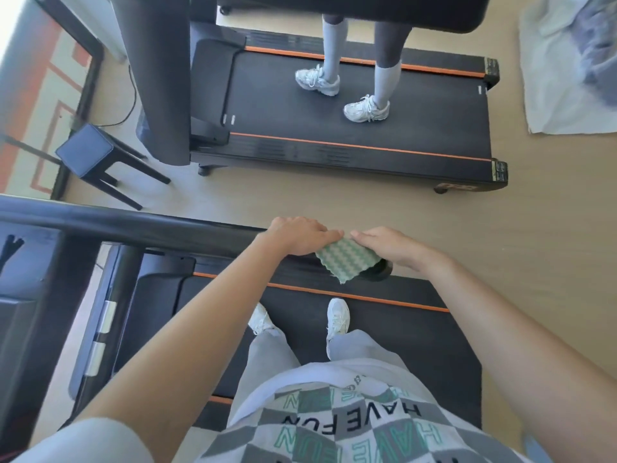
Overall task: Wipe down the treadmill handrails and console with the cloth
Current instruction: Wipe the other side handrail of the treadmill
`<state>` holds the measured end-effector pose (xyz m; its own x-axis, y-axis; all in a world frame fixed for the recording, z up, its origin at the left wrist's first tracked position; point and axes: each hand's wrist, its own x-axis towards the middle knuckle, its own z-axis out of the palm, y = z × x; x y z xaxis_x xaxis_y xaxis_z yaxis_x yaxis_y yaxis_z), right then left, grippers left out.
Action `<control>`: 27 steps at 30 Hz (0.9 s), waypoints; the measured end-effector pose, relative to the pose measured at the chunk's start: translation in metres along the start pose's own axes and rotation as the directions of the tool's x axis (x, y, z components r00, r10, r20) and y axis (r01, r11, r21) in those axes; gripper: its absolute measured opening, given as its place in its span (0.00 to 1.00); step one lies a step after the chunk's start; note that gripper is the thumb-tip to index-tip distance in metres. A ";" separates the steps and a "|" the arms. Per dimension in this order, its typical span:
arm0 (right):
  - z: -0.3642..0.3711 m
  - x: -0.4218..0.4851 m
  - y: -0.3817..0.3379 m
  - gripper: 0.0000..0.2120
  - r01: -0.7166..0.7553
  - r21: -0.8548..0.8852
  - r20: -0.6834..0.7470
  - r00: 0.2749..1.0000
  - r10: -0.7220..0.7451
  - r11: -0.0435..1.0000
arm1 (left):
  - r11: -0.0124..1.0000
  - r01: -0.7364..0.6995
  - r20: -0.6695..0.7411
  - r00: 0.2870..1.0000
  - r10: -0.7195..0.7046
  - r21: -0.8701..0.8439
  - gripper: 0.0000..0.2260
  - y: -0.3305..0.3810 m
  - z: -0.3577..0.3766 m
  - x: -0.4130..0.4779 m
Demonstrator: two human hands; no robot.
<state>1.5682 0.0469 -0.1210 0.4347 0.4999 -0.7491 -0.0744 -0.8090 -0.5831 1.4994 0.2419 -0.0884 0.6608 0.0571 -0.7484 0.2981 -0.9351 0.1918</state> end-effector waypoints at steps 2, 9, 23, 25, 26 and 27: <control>0.004 0.005 -0.020 0.21 0.037 -0.106 0.076 0.997 -0.029 0.994 | 0.999 0.044 -0.001 0.999 -0.044 -0.016 0.30 -0.022 -0.002 -0.007; 0.019 0.013 -0.061 0.22 0.280 -0.383 0.246 0.950 -0.195 0.880 | 1.000 -0.018 -0.308 0.951 0.022 0.016 0.29 -0.076 0.022 -0.034; 0.003 -0.007 -0.017 0.22 0.123 -0.273 0.057 0.992 -0.111 0.954 | 0.992 -0.123 -0.180 0.975 0.127 0.034 0.25 -0.042 0.014 -0.034; 0.002 -0.001 -0.015 0.25 0.080 -0.236 0.069 0.995 -0.065 0.969 | 0.994 -0.094 0.010 0.995 0.094 -0.057 0.23 -0.047 -0.001 -0.018; 0.001 0.003 -0.014 0.25 0.051 -0.217 0.063 0.997 -0.038 0.975 | 0.990 -0.094 0.085 0.991 0.103 -0.102 0.23 -0.050 -0.008 -0.009; -0.001 0.007 -0.016 0.22 0.016 -0.191 0.047 0.999 -0.007 0.981 | 0.984 -0.105 0.147 0.981 0.126 -0.143 0.23 -0.054 -0.013 0.001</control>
<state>1.5731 0.0633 -0.1162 0.3924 0.5197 -0.7589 0.1052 -0.8450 -0.5242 1.4931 0.2972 -0.0909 0.5847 -0.1132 -0.8033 0.3226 -0.8761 0.3583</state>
